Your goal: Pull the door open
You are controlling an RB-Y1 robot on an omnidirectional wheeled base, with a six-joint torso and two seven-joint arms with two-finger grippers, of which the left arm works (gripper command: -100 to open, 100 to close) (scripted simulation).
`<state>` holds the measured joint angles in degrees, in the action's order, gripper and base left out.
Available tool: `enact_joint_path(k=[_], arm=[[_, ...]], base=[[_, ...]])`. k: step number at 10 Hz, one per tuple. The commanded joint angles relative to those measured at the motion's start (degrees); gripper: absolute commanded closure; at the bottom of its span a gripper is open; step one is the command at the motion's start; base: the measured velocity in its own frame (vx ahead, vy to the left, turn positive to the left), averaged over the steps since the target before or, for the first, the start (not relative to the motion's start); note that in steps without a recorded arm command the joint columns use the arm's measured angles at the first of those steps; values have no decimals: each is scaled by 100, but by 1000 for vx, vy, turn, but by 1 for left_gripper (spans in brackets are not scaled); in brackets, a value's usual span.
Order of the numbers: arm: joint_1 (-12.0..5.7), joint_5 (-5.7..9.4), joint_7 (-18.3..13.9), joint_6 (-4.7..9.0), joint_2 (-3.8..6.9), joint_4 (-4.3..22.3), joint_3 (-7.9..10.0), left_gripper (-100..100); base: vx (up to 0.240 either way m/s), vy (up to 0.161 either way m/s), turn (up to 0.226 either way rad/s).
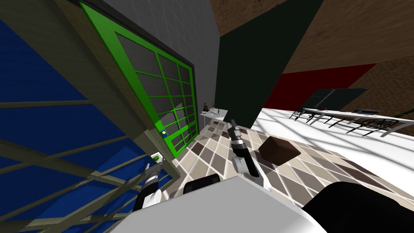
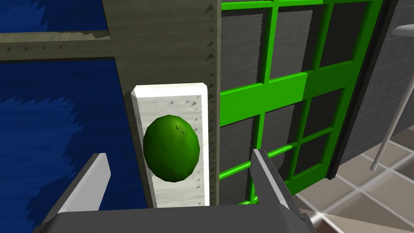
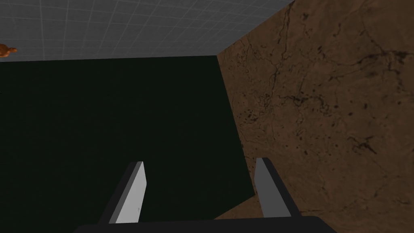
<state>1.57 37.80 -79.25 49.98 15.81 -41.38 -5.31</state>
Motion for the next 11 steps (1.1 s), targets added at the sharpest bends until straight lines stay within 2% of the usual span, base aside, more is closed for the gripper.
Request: enact_joint_path(k=[1,2,3,8,11], arm=[[26,18,-171,78,121,120,17,-100],[2,15,-95,21,88,68,15,-100],[2,15,-95,21,88,68,15,100],[2,15,-95,21,88,68,15,100],[105,-100,-362,40,220,-17,-231,100]], base=[[185,36,-88],[82,21,-17],[-11,-2,21],[-16,-1,0],[-210,26,-108]])
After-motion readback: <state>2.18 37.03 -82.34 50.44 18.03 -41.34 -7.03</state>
